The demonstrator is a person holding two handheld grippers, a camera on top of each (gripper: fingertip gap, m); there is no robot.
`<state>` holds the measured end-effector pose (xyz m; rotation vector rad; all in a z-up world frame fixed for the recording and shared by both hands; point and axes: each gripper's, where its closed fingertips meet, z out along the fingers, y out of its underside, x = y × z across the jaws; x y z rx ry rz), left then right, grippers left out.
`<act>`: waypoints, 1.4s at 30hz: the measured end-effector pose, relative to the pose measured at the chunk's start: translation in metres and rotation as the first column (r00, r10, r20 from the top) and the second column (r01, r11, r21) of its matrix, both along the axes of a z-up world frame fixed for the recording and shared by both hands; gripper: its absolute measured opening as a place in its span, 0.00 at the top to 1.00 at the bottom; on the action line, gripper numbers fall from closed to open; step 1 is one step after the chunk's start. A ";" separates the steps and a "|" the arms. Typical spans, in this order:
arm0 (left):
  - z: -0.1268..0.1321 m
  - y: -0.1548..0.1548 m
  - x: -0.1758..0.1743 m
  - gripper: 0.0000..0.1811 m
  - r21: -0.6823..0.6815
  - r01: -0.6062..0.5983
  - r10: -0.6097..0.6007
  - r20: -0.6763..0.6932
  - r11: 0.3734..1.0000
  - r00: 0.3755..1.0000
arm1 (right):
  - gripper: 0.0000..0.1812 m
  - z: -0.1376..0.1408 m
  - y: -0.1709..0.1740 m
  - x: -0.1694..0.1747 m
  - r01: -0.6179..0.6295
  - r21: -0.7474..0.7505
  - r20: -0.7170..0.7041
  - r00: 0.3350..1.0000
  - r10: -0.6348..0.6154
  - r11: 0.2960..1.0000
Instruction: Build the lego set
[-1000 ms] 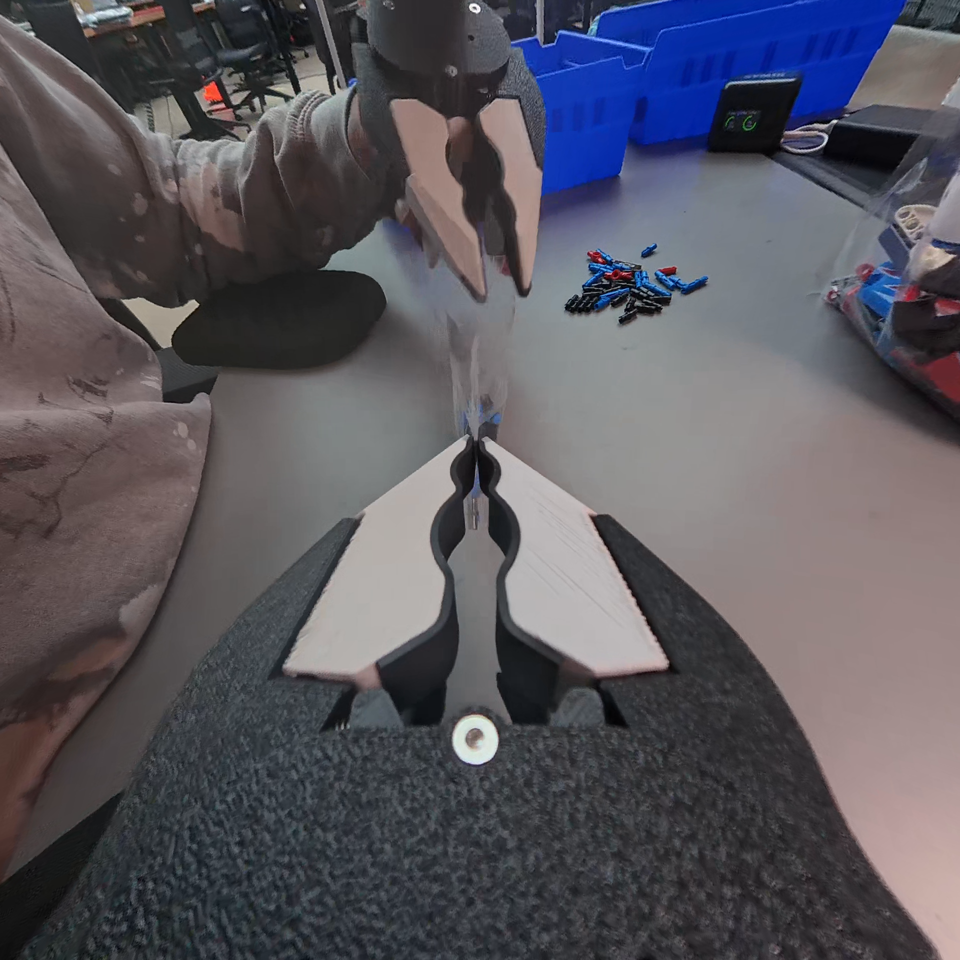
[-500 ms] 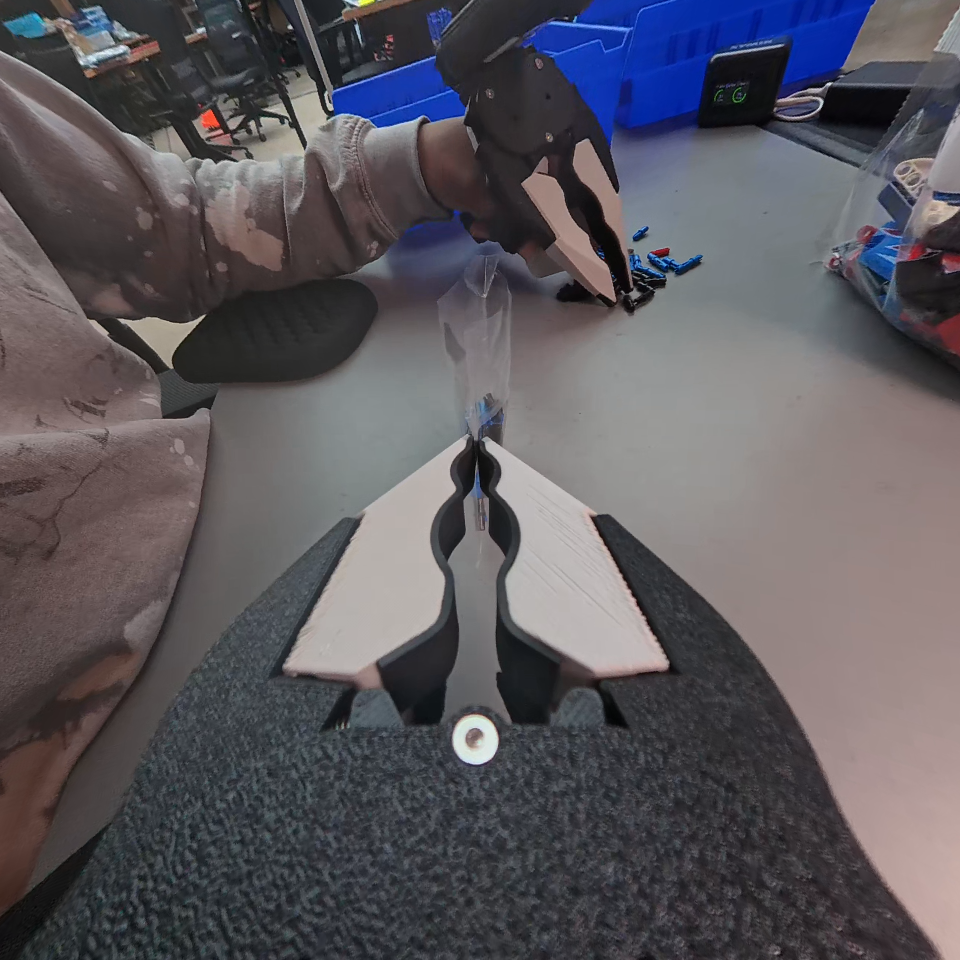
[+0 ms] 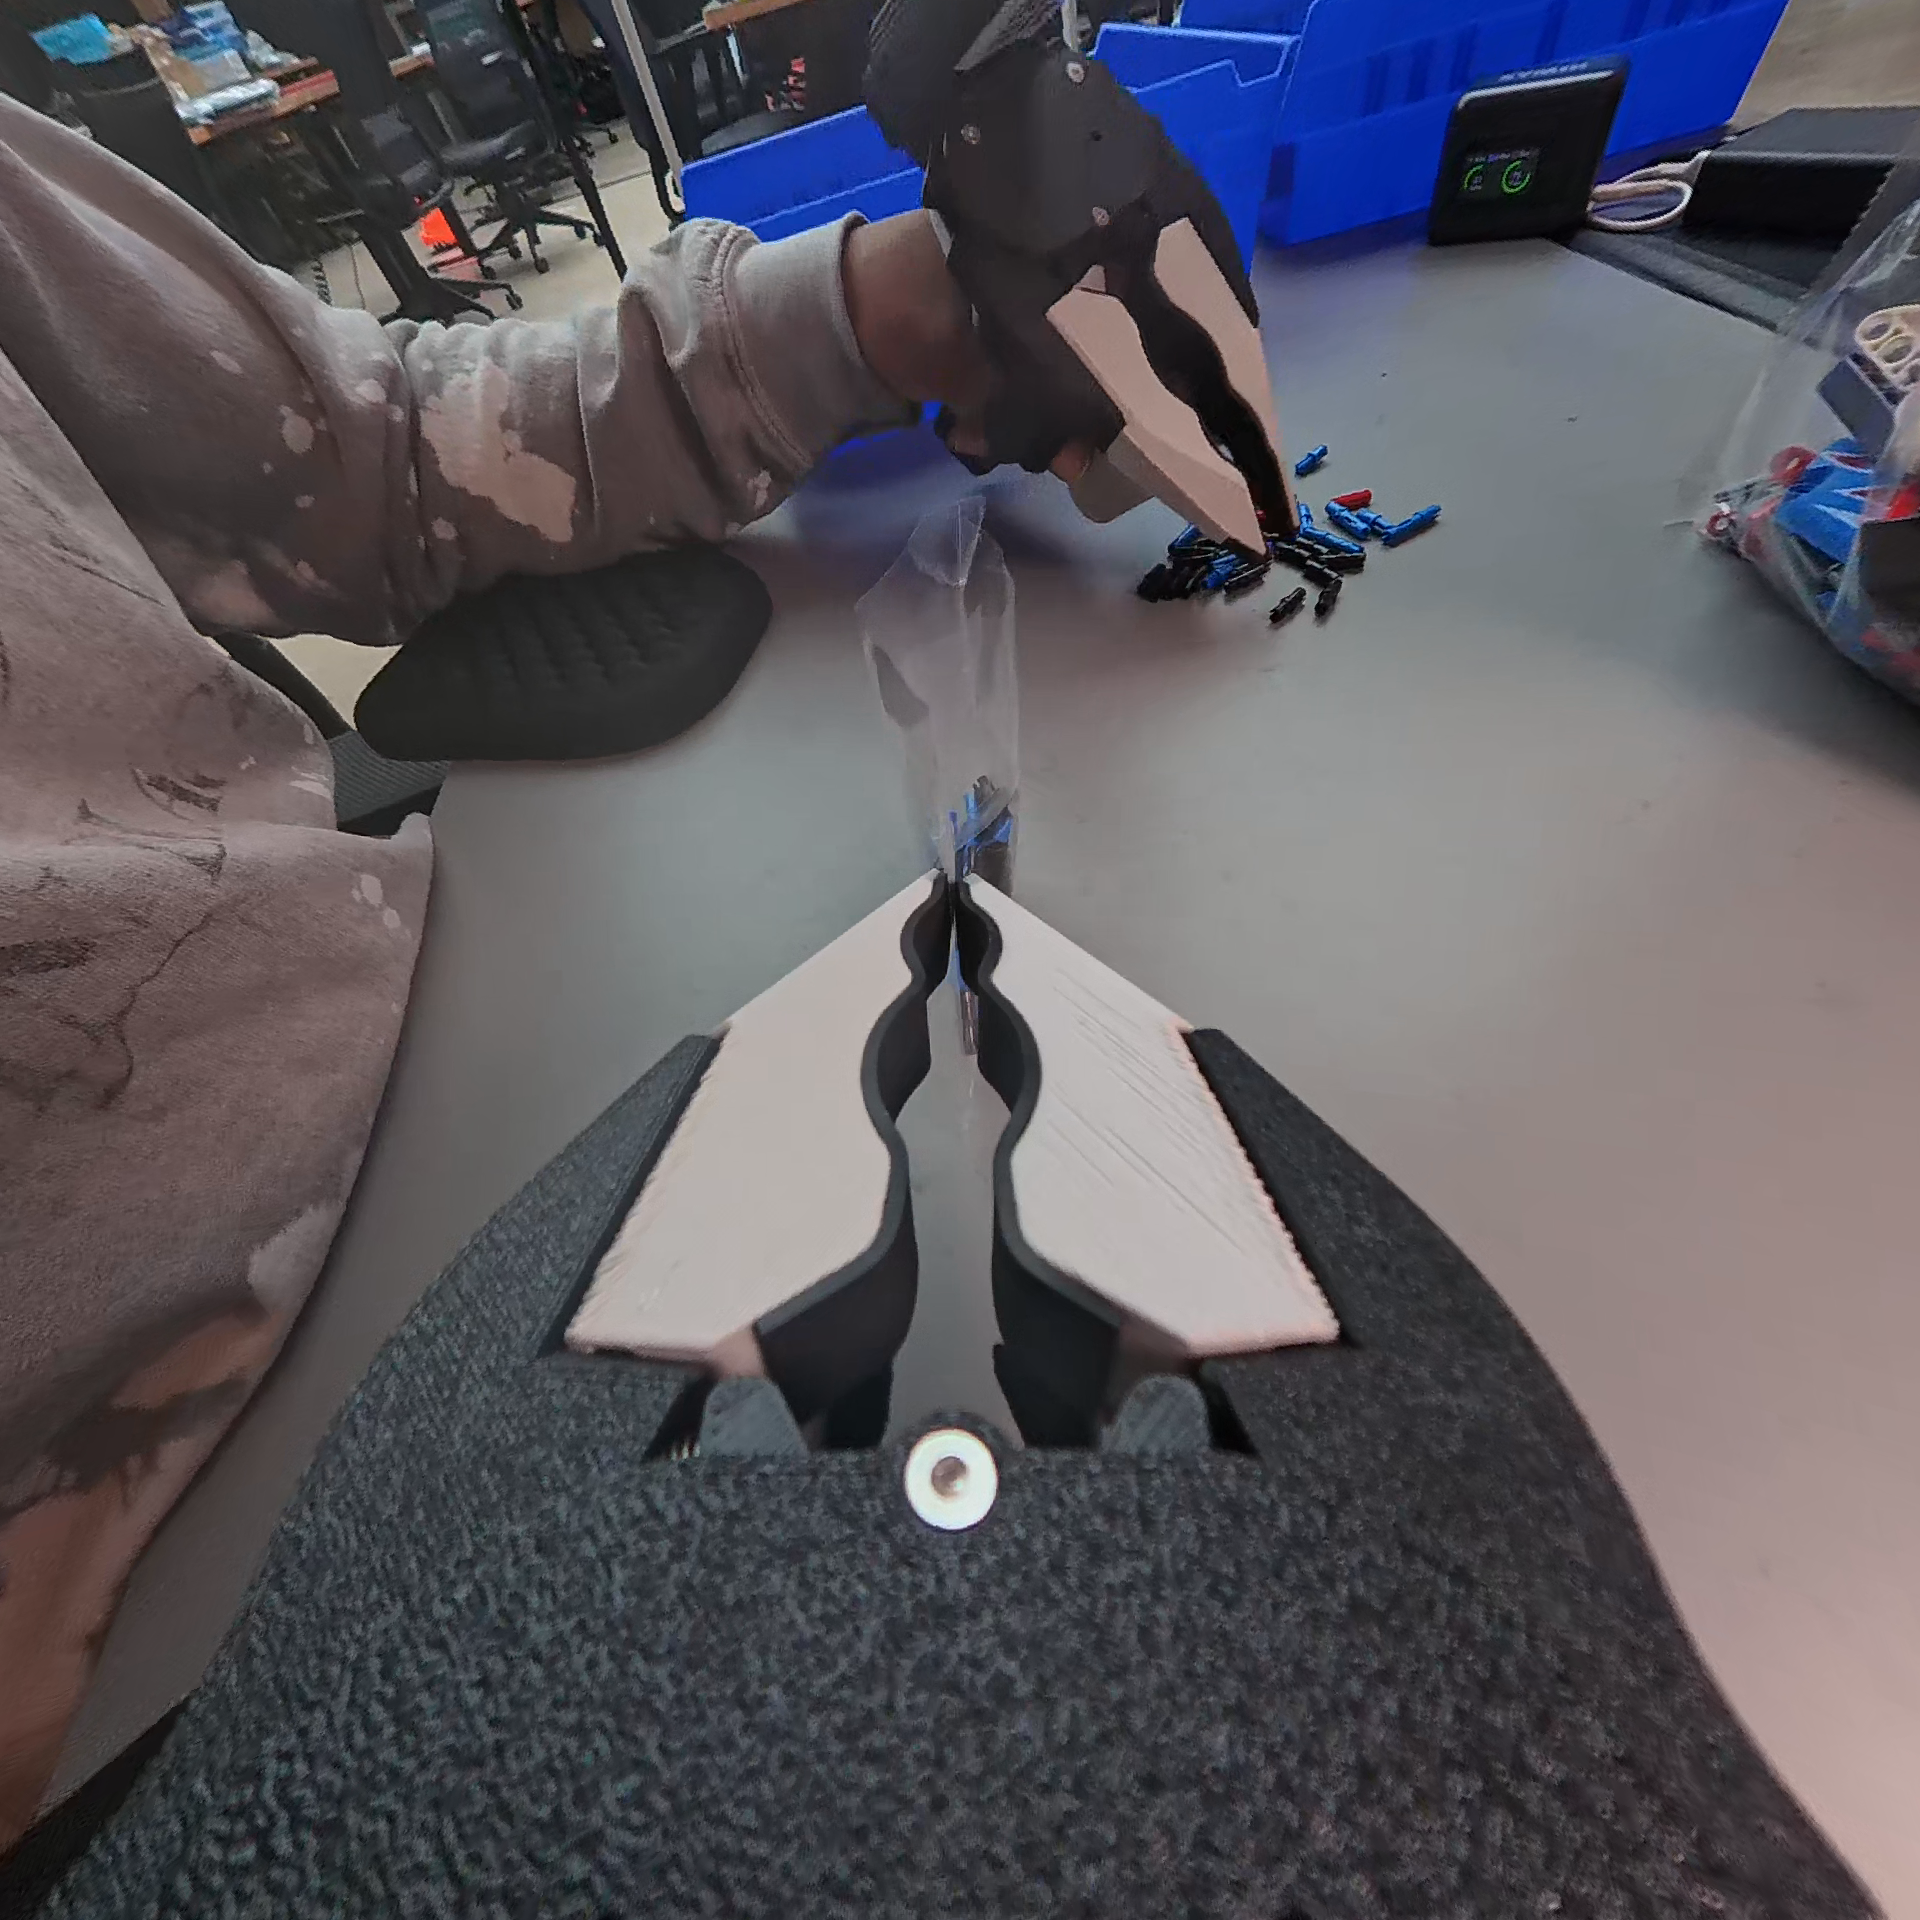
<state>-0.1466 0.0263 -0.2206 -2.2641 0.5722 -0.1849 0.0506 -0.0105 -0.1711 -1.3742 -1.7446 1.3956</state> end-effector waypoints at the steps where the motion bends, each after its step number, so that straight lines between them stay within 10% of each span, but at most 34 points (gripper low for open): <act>1: -0.001 0.001 0.002 0.89 -0.022 0.005 -0.004 0.024 1.000 1.000 | 1.00 0.000 -0.001 -0.001 -0.003 -0.004 0.001 1.000 0.003 1.000; 14: -0.015 0.008 0.010 0.91 -0.052 0.040 -0.040 -0.010 0.998 0.999 | 1.00 -0.003 -0.001 -0.003 0.004 -0.008 0.011 1.000 -0.004 1.000; 21: 0.109 -0.041 0.117 0.91 0.269 0.337 -0.417 0.346 0.902 0.840 | 1.00 -0.006 0.001 -0.012 0.053 0.018 0.033 0.998 -0.054 0.998; 30: 0.086 -0.068 0.157 0.85 0.194 0.471 -0.503 0.183 0.861 0.845 | 1.00 -0.005 -0.007 -0.019 0.049 0.004 0.028 0.998 -0.049 0.999; 34: 0.103 -0.051 0.104 0.84 0.269 0.288 -0.352 0.233 0.919 0.907 | 1.00 -0.005 -0.007 -0.019 0.055 0.009 0.026 0.998 -0.055 0.998; 38: 0.051 -0.033 -0.016 0.82 0.147 -0.089 0.064 0.168 0.985 0.984 | 1.00 -0.005 -0.004 -0.018 0.064 0.022 0.022 0.998 -0.065 0.998; 42: 0.017 -0.051 -0.038 0.80 0.075 -0.122 0.110 0.147 0.990 0.983 | 1.00 -0.004 -0.004 -0.016 0.063 0.028 0.018 0.998 -0.063 0.998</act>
